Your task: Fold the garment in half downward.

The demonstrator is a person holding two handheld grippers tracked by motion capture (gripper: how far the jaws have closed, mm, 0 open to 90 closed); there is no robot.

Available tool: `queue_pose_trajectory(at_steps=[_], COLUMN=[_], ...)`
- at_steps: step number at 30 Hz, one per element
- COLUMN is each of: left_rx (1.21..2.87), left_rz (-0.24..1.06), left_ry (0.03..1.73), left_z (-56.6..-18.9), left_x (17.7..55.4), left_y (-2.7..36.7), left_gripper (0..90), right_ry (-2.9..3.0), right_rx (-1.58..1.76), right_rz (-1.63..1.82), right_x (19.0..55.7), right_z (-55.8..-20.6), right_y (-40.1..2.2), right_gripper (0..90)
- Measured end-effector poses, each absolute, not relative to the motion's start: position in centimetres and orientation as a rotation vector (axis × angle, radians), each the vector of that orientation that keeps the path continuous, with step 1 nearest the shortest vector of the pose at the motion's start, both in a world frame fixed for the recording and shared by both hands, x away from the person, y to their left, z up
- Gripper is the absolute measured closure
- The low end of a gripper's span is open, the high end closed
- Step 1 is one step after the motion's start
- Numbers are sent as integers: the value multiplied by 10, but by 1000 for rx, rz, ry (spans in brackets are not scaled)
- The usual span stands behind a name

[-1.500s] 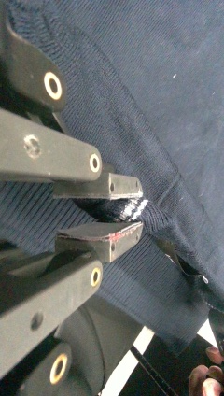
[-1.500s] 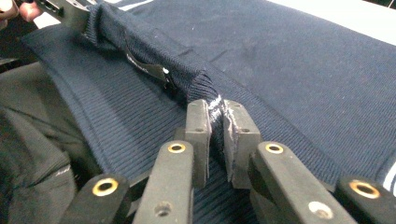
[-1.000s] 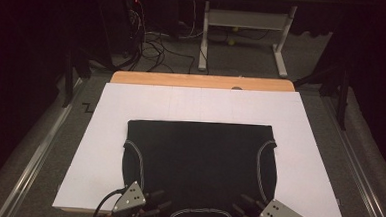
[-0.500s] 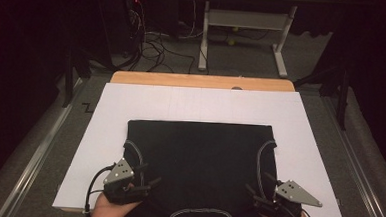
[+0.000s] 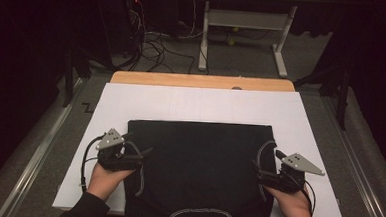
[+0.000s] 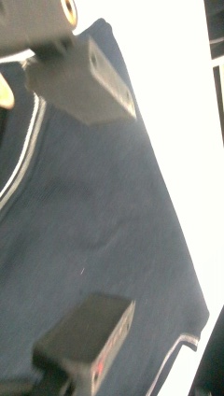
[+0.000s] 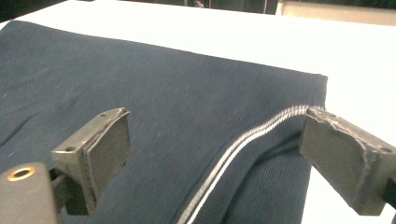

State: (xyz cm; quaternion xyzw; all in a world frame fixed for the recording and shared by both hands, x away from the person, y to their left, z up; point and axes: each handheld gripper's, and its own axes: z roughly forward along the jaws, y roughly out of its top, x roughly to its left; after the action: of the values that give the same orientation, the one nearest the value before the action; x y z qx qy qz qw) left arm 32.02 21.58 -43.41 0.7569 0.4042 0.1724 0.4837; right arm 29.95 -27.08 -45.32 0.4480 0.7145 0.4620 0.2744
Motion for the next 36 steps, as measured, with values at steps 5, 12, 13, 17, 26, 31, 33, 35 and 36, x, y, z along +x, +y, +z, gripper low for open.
queue_pose_trajectory(at_steps=[5, 12, 13, 17, 26, 31, 33, 35, 36], left_rx=[1836, 1789, 1810, 1799, 1827, 1827, 1824, 1809, 1805], left_rz=[387, 386, 387, 383, 371, 374, 379, 375, 378], left_ry=[988, 974, 977, 958, 992, 1034, 1045, 1057, 1060], left_z=[-434, -427, -427, -426, -431, -437, -438, -438, -439], left_x=[346, 353, 352, 344, 342, 345, 346, 346, 346], left_y=[212, 218, 219, 225, 235, 242, 246, 249, 250], left_gripper=[0, 0, 0, 0, 0, 0, 0, 0, 0], right_ry=[1937, 1948, 1949, 1968, 2032, 2109, 2130, 2151, 2156], right_rx=[1180, 1106, 1097, 1041, 936, 869, 845, 826, 820], right_rz=[1252, 1295, 1298, 1336, 1409, 1422, 1423, 1437, 1446], right_x=[310, 311, 311, 306, 286, 274, 271, 267, 266], right_z=[-449, -438, -436, -428, -427, -436, -438, -440, -440], right_y=[-264, -239, -235, -209, -160, -133, -125, -117, -114], right_gripper=[1, 1, 1, 2, 2, 1, 1, 1, 2])
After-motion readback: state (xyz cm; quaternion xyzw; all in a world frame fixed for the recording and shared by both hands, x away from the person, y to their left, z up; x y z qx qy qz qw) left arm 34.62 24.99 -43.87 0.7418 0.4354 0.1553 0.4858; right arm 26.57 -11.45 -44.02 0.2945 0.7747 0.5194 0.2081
